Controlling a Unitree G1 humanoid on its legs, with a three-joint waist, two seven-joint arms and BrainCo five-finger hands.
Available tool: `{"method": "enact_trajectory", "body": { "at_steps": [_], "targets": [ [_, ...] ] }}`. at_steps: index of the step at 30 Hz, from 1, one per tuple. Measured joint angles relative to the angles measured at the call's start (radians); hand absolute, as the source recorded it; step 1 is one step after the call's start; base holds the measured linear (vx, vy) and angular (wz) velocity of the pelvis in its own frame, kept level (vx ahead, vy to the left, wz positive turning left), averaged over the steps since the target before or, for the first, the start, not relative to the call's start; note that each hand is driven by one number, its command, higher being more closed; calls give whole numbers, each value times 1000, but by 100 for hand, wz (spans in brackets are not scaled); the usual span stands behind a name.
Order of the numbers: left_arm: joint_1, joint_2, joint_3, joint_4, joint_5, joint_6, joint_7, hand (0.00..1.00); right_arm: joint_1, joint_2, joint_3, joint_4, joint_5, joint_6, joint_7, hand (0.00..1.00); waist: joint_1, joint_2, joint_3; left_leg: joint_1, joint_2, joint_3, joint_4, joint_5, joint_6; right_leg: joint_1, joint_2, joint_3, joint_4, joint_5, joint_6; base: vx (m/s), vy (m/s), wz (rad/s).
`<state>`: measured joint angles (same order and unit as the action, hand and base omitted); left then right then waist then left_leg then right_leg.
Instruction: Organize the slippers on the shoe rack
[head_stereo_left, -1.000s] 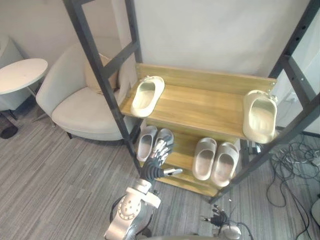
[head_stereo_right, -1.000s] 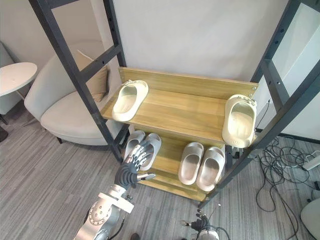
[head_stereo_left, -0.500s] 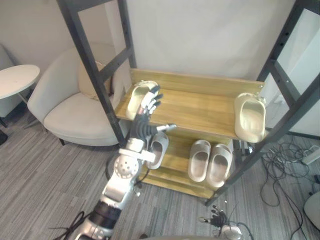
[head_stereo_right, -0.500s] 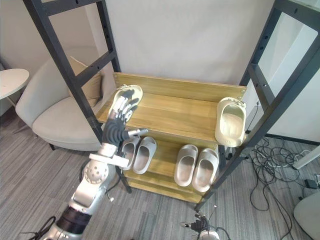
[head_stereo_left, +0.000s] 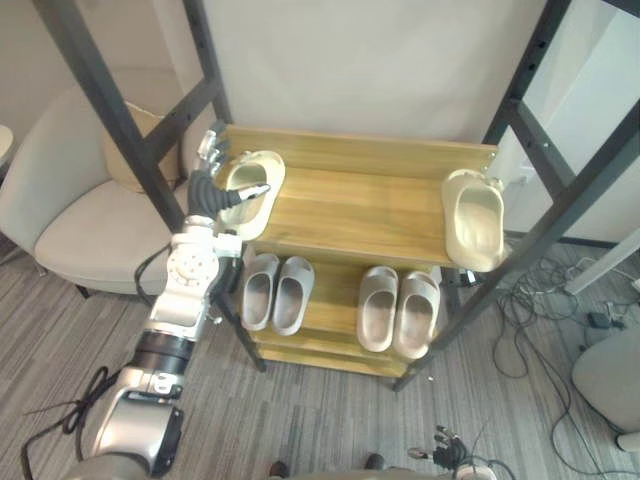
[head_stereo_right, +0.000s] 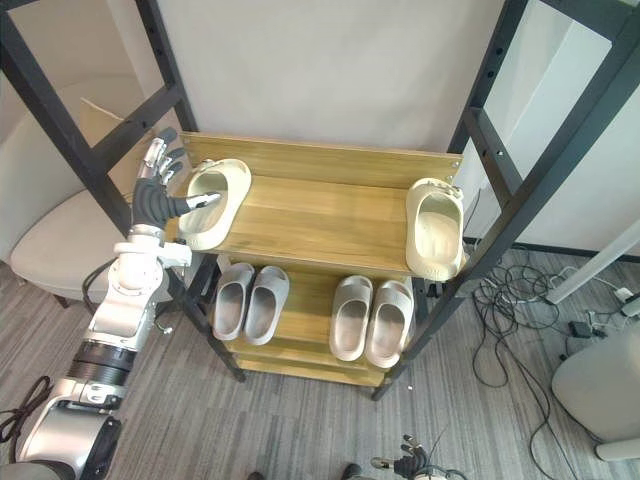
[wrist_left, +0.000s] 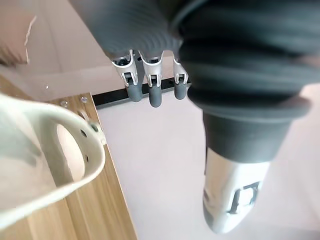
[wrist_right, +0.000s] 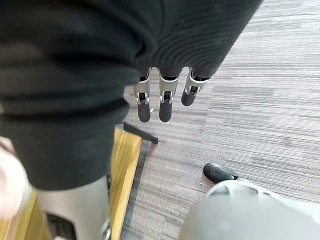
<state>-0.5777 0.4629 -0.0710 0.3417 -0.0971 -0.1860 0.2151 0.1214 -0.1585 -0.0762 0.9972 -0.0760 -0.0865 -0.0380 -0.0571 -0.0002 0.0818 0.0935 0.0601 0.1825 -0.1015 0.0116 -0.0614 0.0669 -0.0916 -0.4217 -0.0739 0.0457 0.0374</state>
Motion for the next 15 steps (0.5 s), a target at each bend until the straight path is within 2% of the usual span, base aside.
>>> {"method": "enact_trajectory", "body": {
  "at_steps": [7,15],
  "targets": [
    [-79,45,8,86,22,22,0,0,7,0,-5,0,10,5,2,0,-5,11,10,-14,0,2,0,-2,-1,-19,1,12,0,1,-1,3,4,-5],
    [-136,112,6,168,121,47,-7,0,9,3,-37,-2,22,5,22,0,-13,22,23,-24,1,16,0,-5,-2,-39,2,26,2,2,-3,-9,8,-5]
  ]
}}
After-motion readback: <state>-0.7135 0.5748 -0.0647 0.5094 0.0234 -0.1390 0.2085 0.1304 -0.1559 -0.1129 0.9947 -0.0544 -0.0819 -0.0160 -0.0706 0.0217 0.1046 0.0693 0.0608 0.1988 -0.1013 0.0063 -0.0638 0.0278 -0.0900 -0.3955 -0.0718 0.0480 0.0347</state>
